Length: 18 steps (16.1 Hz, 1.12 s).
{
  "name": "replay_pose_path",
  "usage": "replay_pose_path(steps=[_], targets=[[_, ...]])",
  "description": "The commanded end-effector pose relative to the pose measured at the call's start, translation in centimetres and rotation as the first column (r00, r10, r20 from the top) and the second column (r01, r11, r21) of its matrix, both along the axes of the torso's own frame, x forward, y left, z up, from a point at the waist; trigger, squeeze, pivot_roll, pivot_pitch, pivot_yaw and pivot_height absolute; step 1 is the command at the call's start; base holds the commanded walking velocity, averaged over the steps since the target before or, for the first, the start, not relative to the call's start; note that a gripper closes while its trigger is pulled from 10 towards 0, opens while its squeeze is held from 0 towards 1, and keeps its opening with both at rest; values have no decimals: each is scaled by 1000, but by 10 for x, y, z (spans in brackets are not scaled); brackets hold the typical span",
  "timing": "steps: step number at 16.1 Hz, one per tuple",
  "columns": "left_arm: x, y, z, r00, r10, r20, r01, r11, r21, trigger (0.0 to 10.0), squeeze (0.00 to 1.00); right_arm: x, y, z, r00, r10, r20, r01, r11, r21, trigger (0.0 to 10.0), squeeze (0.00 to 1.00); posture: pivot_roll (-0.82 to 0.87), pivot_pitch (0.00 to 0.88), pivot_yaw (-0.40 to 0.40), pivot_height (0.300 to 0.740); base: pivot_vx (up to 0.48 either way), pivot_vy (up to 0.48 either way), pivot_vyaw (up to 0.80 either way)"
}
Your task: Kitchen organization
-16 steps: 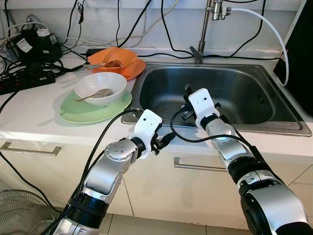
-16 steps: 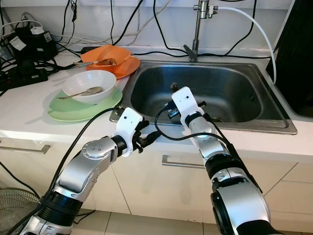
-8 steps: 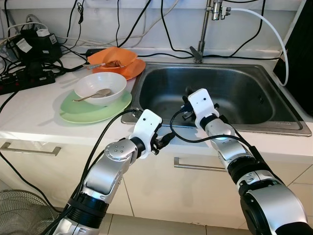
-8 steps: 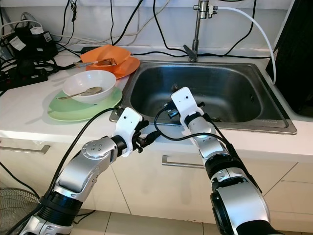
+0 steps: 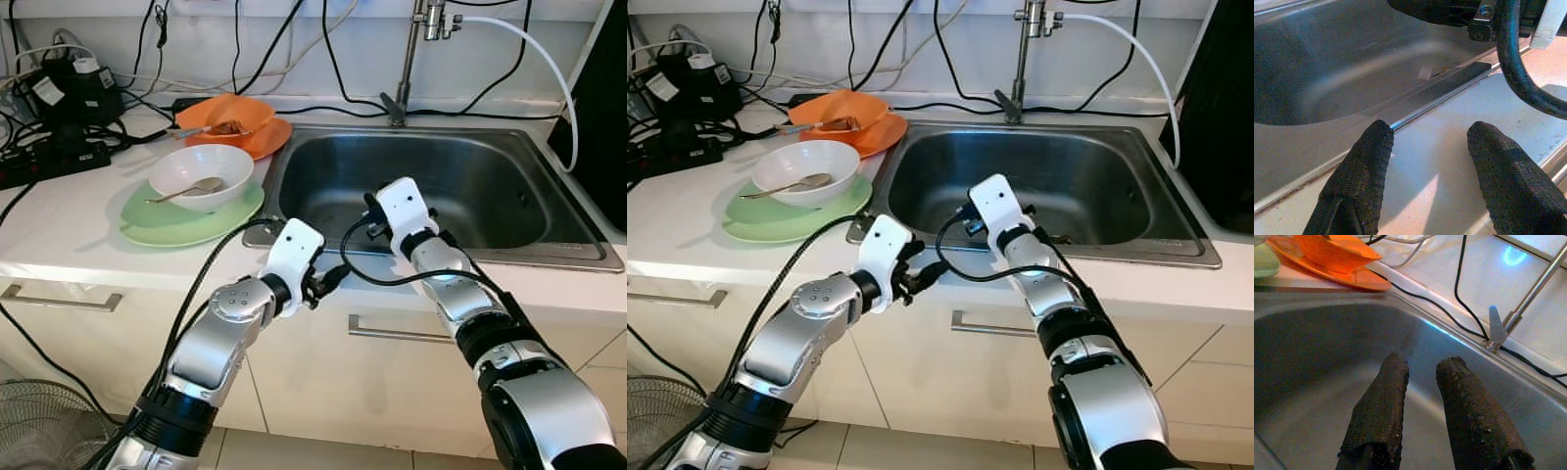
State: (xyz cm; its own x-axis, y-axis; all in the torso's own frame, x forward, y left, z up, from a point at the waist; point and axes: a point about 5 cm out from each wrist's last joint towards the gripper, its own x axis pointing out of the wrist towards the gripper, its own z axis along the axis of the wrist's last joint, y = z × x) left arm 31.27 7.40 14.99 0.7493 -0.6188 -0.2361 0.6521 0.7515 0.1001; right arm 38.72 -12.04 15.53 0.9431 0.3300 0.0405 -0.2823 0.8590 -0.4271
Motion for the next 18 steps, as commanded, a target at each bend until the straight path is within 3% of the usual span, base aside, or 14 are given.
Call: replay_pose_path(steps=[1, 3, 4, 5, 8, 10, 11, 13, 14, 16, 18], targets=[[3, 4, 5, 1000, 16, 19, -16, 1000, 9, 10000, 0, 1, 4, 2, 1000, 17, 6, -17, 1000, -8, 10000, 0, 38, 0, 38, 740, 0, 0, 0], [5, 5, 8, 999, 34, 39, -34, 999, 6, 10000, 0, 1, 5, 2, 1000, 19, 9, -19, 1000, -9, 10000, 0, 39, 0, 38, 740, 0, 0, 0], [10, 8, 13, 992, 75, 106, -78, 997, 23, 10000, 0, 0, 6, 4, 1000, 22, 16, -22, 1000, -3, 10000, 0, 39, 0, 38, 740, 0, 0, 0], [17, 15, 26, 967, 158, 198, -159, 987, -8, 10000, 0, 0, 8, 7, 999, 28, 35, -29, 999, 15, 10000, 0, 40, 0, 38, 740, 0, 0, 0], [26, 27, 53, 890, 290, 351, -273, 957, -98, 10000, 0, -1, 15, 14, 996, 50, 70, -53, 997, 53, 10000, 0, 38, 0, 40, 740, 0, 0, 0], [28, 45, 78, 755, 427, 497, -390, 903, -182, 10000, 0, -4, 22, 20, 992, 67, 103, -77, 992, 97, 10000, 0, 34, 0, 46, 740, 0, 0, 0], [26, 52, 86, 678, 458, 574, -432, 881, -193, 10000, 0, -6, 23, 21, 991, 73, 109, -86, 989, 119, 10000, 0, 35, 0, 48, 740, 0, 0, 0], [19, 64, 92, 566, 505, 652, -492, 841, -223, 10000, 0, -9, 23, 18, 991, 83, 106, -97, 985, 140, 10000, 0, 37, 0, 50, 740, 0, 0, 0], [17, 68, 91, 552, 517, 654, -503, 832, -234, 10000, 0, -9, 22, 17, 992, 80, 101, -94, 986, 140, 10000, 0, 38, 0, 50, 740, 0, 0, 0], [7, 95, 84, 479, 614, 627, -564, 763, -316, 10000, 0, -11, 20, 12, 994, 71, 83, -82, 986, 142, 10000, 0, 40, 0, 53, 740, 0, 0, 0], [0, 113, 80, 437, 635, 637, -587, 738, -332, 10000, 0, -13, 21, 10, 994, 74, 74, -84, 986, 145, 10000, 0, 52, 0, 51, 740, 0, 0, 0]])
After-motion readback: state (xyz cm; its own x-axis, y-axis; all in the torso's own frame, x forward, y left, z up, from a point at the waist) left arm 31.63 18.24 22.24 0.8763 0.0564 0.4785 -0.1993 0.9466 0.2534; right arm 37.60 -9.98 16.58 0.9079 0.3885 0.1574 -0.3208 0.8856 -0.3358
